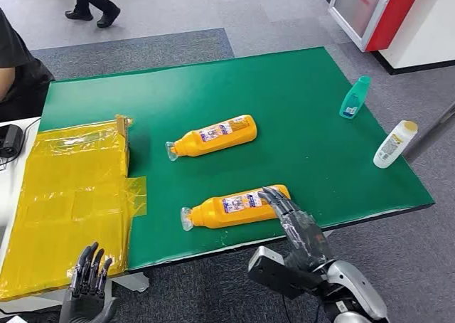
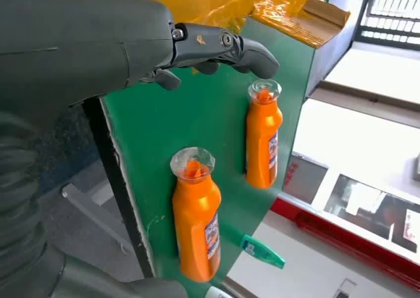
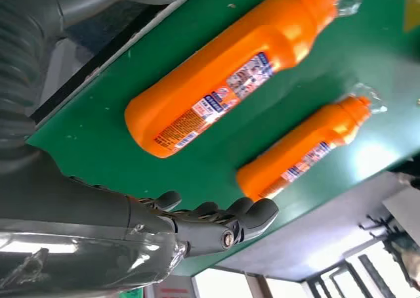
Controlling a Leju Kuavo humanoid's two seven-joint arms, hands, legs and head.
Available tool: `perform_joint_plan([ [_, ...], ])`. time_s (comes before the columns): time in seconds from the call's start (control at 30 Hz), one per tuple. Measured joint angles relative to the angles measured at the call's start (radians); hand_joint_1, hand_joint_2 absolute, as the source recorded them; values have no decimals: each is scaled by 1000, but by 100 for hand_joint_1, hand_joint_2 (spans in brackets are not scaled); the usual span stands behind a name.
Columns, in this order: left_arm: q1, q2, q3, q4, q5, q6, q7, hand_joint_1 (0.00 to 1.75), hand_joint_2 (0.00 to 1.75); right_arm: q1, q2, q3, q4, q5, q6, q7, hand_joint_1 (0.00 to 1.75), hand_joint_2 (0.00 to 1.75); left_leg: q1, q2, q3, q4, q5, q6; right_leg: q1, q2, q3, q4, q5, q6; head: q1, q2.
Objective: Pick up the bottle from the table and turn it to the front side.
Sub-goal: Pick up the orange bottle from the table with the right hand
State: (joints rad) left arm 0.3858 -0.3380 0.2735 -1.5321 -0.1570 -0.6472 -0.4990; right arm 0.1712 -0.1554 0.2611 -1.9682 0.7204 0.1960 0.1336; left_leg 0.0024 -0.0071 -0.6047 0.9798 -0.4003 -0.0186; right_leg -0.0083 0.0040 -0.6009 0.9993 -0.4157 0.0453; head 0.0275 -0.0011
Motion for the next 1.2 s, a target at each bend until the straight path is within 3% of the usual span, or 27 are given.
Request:
perform_joint_plan([
  [0.27,-24,18,-23,34,13,19,-7,0,175,-79,-22,0,81,0,51,26,0,175,0,0,0,0,2,1,0,0,0,0,1,1,0,0],
  [0.47,-63,83,-128,105,67,98,-24,0,175,-267,-52,19,284,8,127,84,0,175,0,0,-1,0,5,1,0,0,-1,0,4,1,0,0],
  [1.2,-104,169,-284,158,86,179,-33,0,175,-455,-54,105,518,36,187,141,0,175,0,0,-2,0,6,1,0,0,-1,0,5,1,0,0],
])
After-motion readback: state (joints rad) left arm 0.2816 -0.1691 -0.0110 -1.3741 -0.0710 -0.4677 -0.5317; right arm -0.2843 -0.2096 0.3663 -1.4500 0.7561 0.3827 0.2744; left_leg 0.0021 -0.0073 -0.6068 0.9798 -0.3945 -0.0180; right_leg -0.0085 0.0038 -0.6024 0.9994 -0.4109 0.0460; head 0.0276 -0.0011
